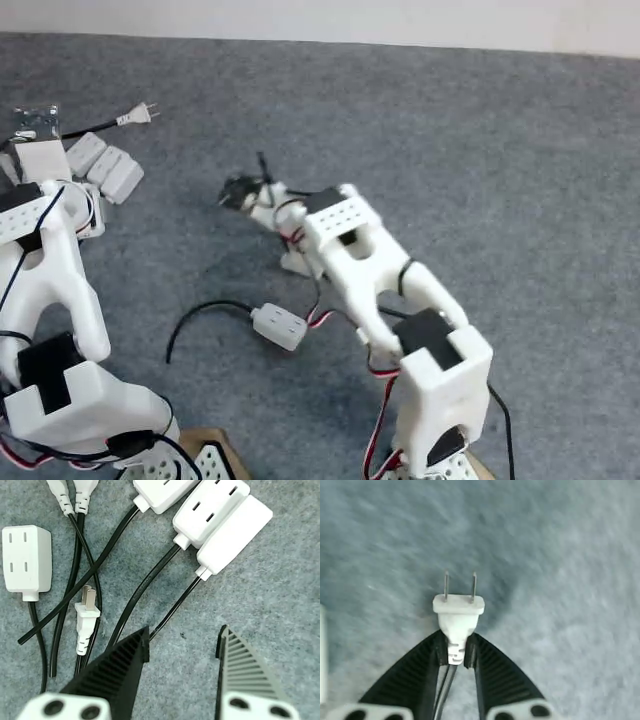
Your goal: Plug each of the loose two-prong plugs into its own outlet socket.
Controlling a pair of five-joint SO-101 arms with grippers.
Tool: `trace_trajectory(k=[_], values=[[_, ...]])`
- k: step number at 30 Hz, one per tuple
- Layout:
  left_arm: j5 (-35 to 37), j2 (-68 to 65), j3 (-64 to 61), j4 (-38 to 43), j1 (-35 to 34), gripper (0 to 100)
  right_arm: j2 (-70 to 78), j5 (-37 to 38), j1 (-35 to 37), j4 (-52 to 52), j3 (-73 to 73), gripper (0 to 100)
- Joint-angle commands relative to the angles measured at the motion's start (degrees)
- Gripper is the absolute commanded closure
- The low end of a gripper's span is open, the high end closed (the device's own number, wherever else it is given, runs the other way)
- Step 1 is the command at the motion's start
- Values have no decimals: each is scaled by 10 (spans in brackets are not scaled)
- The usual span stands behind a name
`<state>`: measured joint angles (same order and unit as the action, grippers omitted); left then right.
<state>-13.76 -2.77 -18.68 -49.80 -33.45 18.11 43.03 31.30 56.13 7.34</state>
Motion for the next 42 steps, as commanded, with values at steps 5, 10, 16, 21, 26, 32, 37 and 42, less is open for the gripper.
trace_trajectory(k=[5, 10, 16, 21, 26, 32, 37, 42], values=[[-4, 5, 24, -9, 29, 769, 22, -80, -38, -16, 0, 991], [-3, 5, 23, -10, 51, 769, 76, -120, -42, -12, -31, 986], [-5, 6, 25, -10, 50, 769, 86, -124, -42, 22, -36, 985], [-16, 7, 29, -25, 51, 769, 87, -124, -42, 29, -31, 985], [-16, 7, 31, -40, 51, 769, 87, -124, -39, 29, -31, 985], [-16, 7, 84, -97, 58, 769, 88, -122, -38, 29, -30, 985], [-16, 7, 101, -113, 76, 769, 89, -120, -38, 27, -29, 985], [-14, 7, 124, -125, 92, 769, 97, -120, -38, 25, -30, 985]])
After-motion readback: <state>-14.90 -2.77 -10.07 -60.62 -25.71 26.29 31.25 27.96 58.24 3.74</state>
